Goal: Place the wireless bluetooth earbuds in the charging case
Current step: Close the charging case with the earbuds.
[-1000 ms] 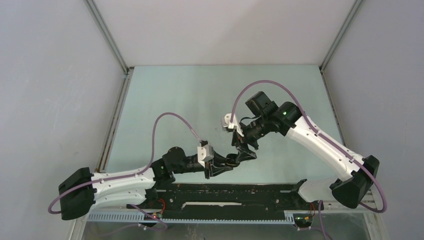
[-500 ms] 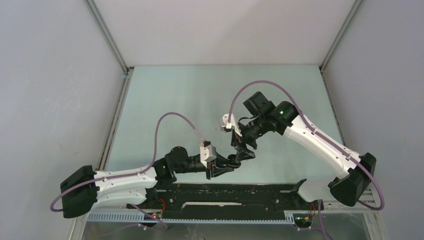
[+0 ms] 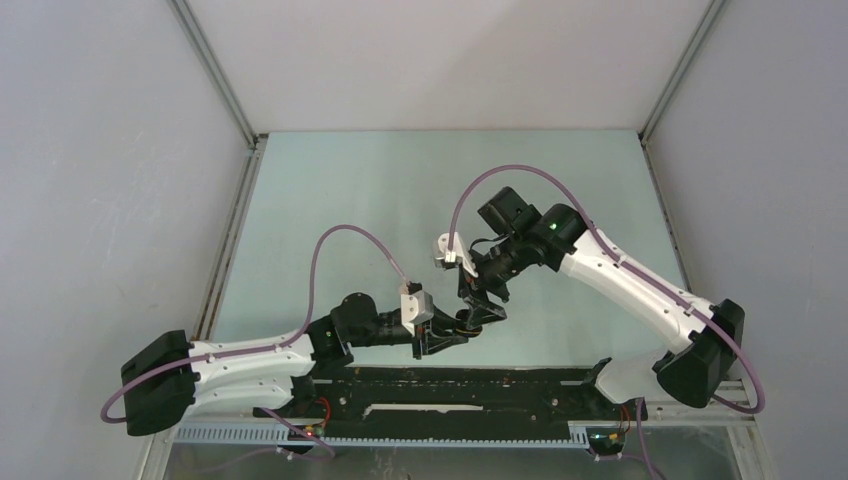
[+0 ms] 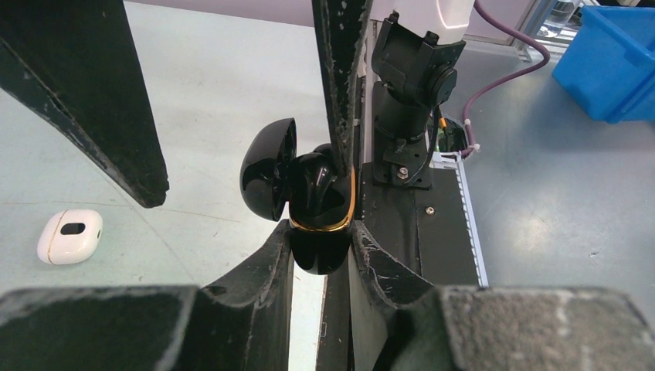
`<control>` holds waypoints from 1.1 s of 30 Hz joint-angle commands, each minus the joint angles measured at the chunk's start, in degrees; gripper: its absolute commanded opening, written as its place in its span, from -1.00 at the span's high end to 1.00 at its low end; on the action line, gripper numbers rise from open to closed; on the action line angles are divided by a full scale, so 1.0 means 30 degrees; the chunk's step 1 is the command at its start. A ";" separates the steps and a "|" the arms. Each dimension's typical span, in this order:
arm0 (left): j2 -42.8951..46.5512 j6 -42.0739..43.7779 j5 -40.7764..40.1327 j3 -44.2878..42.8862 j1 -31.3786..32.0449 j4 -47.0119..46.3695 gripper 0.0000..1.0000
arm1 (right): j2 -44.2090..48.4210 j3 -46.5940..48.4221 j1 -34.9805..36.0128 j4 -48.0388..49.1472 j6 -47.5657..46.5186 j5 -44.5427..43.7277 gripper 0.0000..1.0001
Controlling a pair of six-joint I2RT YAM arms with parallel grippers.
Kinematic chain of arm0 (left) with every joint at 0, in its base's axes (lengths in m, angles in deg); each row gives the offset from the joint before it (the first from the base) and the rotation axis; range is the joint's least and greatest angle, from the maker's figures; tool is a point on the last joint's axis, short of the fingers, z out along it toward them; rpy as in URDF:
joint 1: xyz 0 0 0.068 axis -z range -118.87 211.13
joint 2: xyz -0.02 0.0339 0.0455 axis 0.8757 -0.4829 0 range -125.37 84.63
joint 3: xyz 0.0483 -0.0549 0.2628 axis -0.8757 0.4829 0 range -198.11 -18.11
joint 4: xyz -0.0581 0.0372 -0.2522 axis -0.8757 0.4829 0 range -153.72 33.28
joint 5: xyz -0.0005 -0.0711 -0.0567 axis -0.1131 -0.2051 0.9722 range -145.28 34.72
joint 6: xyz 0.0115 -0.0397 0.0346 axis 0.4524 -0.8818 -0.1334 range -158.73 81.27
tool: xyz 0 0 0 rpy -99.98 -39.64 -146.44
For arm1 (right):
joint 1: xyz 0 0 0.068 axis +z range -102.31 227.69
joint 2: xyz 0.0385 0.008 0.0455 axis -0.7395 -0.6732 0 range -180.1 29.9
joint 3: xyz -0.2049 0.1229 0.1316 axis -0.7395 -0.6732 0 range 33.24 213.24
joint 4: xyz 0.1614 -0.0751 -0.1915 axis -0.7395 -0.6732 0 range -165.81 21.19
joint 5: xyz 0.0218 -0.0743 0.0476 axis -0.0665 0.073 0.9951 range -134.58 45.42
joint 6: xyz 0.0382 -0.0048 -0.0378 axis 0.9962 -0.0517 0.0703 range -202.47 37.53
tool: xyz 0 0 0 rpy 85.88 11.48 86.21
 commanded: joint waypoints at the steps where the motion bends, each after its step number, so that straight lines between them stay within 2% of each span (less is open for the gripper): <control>1: 0.0045 0.0326 0.0409 -0.0859 0.0126 -0.0595 1.00 | -0.0127 0.0085 0.0096 0.0363 0.0141 0.0137 -0.43; 10: 0.0050 0.0387 -0.0463 -0.0673 0.0124 -0.0621 1.00 | 0.0018 0.0069 0.0141 -0.0704 0.0017 0.0870 -0.48; 18: -0.0150 0.0375 -0.0980 -0.0589 0.0124 -0.0602 1.00 | 0.1196 0.0071 -0.0283 0.0435 0.0707 0.0952 -0.49; 26: -0.0085 0.0486 -0.1560 -0.0353 0.0111 -0.0642 1.00 | 0.1105 -0.2018 -0.0451 0.1154 0.1357 0.2018 -0.51; 30: -0.0172 0.0411 -0.2934 -0.0432 0.0109 -0.0641 1.00 | 0.1472 -0.2272 -0.0316 0.0766 0.1269 0.2052 -0.50; 33: -0.0510 0.0000 -0.4288 -0.0521 0.0066 -0.0624 1.00 | 0.2866 -0.2258 -0.0363 0.0358 0.1194 0.1581 -0.50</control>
